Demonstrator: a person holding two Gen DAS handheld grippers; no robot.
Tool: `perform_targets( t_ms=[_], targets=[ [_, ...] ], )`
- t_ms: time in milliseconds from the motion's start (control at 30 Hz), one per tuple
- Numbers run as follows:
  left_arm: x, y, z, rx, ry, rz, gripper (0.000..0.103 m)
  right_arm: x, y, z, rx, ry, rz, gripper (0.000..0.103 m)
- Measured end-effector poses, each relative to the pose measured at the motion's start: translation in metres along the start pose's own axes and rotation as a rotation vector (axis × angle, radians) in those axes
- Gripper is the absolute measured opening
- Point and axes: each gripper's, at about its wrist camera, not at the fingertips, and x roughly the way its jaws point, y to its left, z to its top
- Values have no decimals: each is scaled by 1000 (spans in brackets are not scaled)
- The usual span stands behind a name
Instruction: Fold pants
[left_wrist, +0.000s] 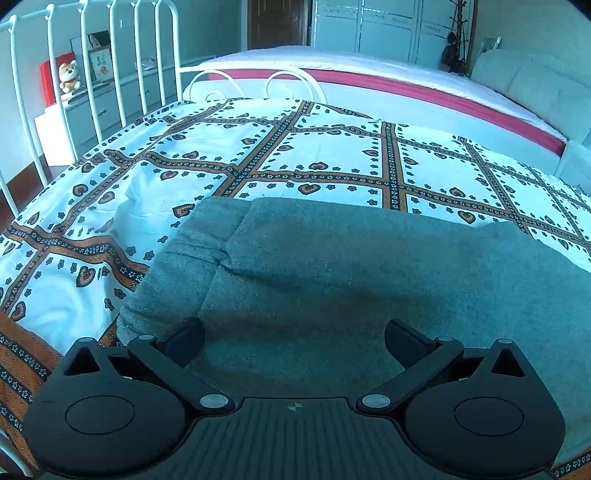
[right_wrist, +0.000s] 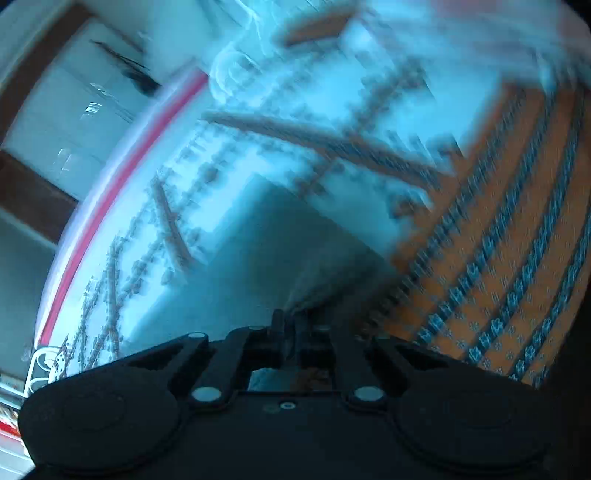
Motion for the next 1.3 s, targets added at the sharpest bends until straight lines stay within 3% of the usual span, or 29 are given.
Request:
perform_targets(
  t_ms=[267,400,433,500,533,633,733,833,933,1133,1200,1300],
  targets=[
    [-2,1,-1,-9,-1,-8,103,-38,19,-6,-80,-140,103,0],
    [-1,1,-1,-6,0,-7,103,-12,0,-3,-26,-6,-32,0],
    [-1,1,-1,-7,1,-4,103,-7,-6,-1,-6,12,-26,0],
    [-1,0,-1,-14,1,-1,103,-10,-8,1,-7,-7,15,1],
    [-1,0,-1,-16,2,0,103,-17,-9,1,1,-34,22,9],
    [-1,-1,-1,-9,5,2,103,-34,-20,3,60,-104,41,10],
    [0,-1,-1,-6,7,5,103,-32,-37,5,128,-76,31,8],
    [1,-3,0,-4,9,7,103,-29,-34,4,102,-81,51,8],
    [3,-6,0,5,14,11,103,-17,-31,4,101,-47,1,9],
    [3,-8,-1,18,19,14,103,-3,-47,11,191,-32,48,23],
    [3,-9,-1,22,22,16,103,0,-46,13,186,-33,43,10],
    [4,-10,-2,25,25,17,103,-15,-18,14,7,-131,54,5]
  ],
)
